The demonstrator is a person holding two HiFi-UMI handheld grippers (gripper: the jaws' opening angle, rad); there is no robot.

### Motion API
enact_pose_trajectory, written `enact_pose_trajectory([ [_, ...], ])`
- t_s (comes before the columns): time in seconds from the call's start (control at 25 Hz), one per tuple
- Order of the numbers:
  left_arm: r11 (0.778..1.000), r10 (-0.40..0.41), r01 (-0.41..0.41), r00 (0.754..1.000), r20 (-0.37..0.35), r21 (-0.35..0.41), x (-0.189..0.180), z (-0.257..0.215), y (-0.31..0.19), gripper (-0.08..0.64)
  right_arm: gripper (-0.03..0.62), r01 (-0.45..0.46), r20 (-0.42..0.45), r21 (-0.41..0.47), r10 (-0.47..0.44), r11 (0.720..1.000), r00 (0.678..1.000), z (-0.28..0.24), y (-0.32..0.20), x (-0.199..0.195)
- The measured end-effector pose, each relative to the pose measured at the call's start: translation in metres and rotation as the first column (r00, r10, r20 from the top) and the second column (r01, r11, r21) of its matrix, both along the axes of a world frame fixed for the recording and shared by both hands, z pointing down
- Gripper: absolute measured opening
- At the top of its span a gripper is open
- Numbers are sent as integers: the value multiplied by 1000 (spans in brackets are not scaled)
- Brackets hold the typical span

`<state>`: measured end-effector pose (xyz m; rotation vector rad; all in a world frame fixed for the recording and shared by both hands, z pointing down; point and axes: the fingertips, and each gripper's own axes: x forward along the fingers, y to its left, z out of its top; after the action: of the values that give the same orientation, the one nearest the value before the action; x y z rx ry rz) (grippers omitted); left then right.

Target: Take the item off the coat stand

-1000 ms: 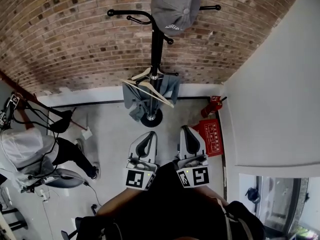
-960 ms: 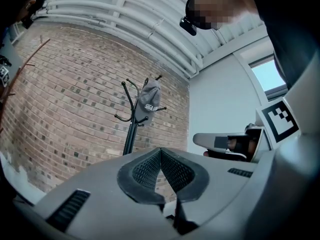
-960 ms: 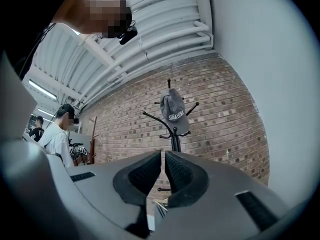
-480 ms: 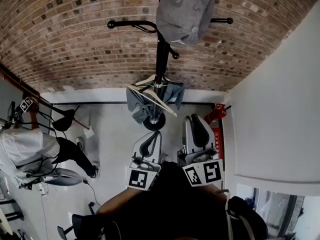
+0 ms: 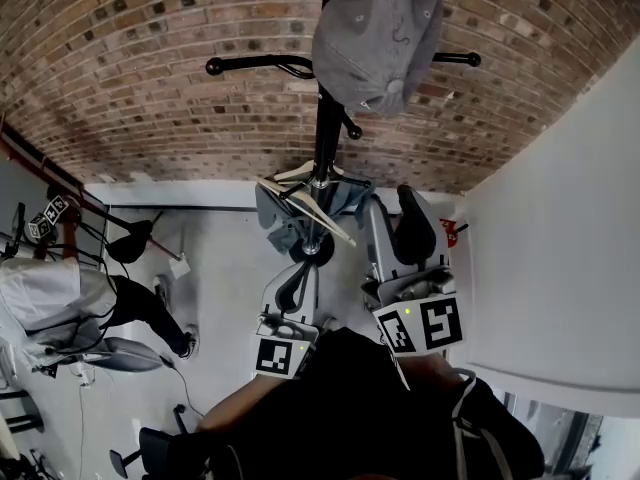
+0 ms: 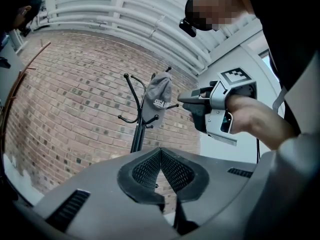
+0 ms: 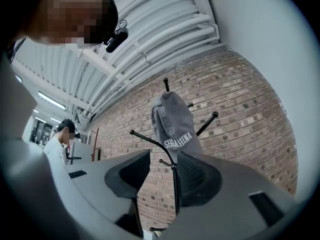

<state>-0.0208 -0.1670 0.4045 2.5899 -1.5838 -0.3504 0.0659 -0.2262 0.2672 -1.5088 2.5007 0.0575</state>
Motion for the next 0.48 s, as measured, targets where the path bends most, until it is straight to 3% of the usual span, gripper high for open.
enact_pose_trajectory([
  [0.2,1000,16,-15,998,53,-21,4,16,-14,17,156,-18,-28,27,18,999,999,-15,-29,3],
  [0.4,999,5,-4,999,-38,38,2,-3,-35,17,166,-41,-33,55,42,998,999,-33,-50,9],
  [0.48,1000,7,-6,999,-35,26,2,-3,-42,17,173,-43,-39,72,46,996,998,-40,-54,8],
])
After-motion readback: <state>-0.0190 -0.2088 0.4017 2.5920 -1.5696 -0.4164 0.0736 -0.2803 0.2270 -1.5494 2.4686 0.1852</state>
